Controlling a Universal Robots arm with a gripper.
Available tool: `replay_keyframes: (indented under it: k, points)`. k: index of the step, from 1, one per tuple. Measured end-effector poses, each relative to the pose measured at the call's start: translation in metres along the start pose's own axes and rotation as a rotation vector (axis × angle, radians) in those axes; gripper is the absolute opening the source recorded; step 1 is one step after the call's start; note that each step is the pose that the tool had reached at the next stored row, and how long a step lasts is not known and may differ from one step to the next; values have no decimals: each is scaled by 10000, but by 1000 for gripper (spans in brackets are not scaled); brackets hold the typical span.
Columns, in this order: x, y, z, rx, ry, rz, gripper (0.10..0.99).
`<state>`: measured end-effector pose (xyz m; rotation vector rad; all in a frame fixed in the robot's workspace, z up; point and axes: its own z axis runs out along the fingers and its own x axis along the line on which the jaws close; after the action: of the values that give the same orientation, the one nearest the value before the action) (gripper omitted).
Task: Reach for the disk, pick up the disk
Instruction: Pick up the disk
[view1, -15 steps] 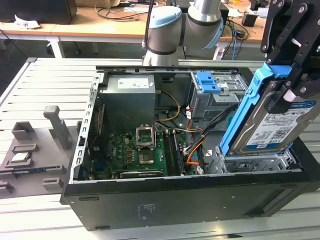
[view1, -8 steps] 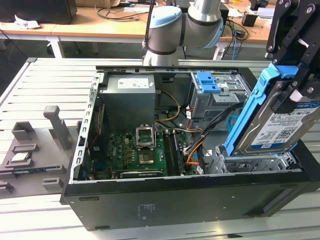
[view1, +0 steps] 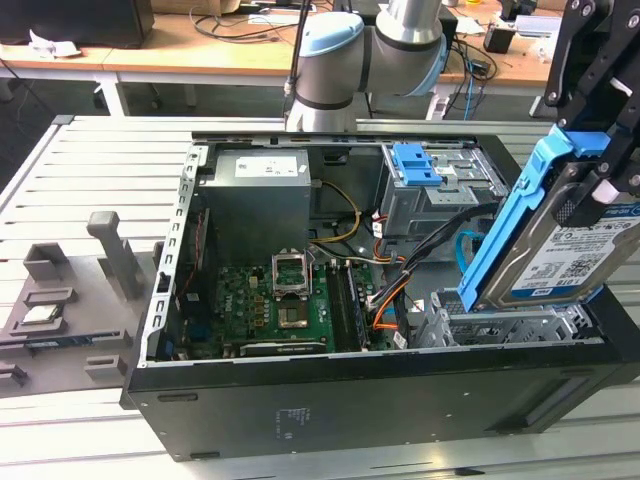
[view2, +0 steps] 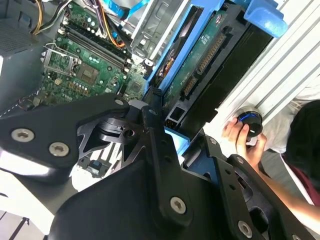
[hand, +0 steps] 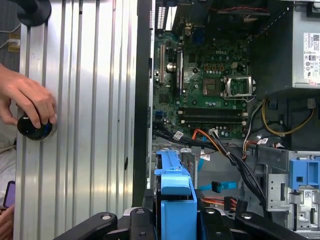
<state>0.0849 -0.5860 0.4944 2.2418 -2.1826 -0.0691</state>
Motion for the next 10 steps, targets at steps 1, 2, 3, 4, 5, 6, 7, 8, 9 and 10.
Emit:
replay_keyframes:
  k: [1,2,3,4,5,6,7,8,9,10]
  points:
    - [0,-18,0,0,0,1,369]
    - [1,-31,0,0,0,1,369]
    - [2,-55,0,0,0,1,369]
    - [2,-68,1,0,-1,0,369]
    - [2,-80,2,0,-1,1,369]
    - [2,-89,3,0,0,1,369]
    - [3,-98,5,0,2,0,369]
    - [3,-104,8,0,1,0,369]
    - [4,-119,22,0,1,0,369]
    - [4,-129,36,0,2,0,369]
